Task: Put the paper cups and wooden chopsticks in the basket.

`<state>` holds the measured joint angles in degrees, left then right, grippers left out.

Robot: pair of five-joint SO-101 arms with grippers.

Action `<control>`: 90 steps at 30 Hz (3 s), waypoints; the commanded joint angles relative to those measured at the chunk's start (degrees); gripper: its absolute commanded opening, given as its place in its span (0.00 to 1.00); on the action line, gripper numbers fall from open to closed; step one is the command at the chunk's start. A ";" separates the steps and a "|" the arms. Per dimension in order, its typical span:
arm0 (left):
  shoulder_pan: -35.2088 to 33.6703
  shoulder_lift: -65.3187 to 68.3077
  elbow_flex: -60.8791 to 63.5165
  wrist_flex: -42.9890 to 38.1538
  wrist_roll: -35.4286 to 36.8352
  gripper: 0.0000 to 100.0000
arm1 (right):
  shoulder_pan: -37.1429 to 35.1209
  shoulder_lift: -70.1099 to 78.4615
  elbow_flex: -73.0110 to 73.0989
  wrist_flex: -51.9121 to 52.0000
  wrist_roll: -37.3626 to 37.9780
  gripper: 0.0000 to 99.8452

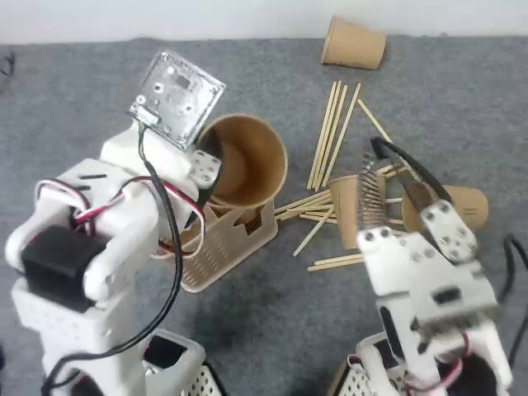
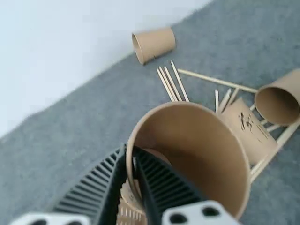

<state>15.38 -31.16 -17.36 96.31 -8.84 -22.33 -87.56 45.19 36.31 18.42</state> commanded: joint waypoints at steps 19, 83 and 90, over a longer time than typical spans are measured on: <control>-3.69 7.82 4.35 -5.80 8.00 0.01 | -14.73 29.05 -11.60 -1.10 0.53 0.01; -58.99 -17.05 67.38 -34.29 3.43 0.19 | 19.74 49.01 -39.30 16.40 8.88 0.01; -59.69 -17.05 75.65 -36.48 3.43 0.19 | 23.52 69.76 -40.97 1.71 8.70 0.01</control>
<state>-43.87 -47.43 57.45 61.23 -5.85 -0.79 -24.88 8.53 45.10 26.77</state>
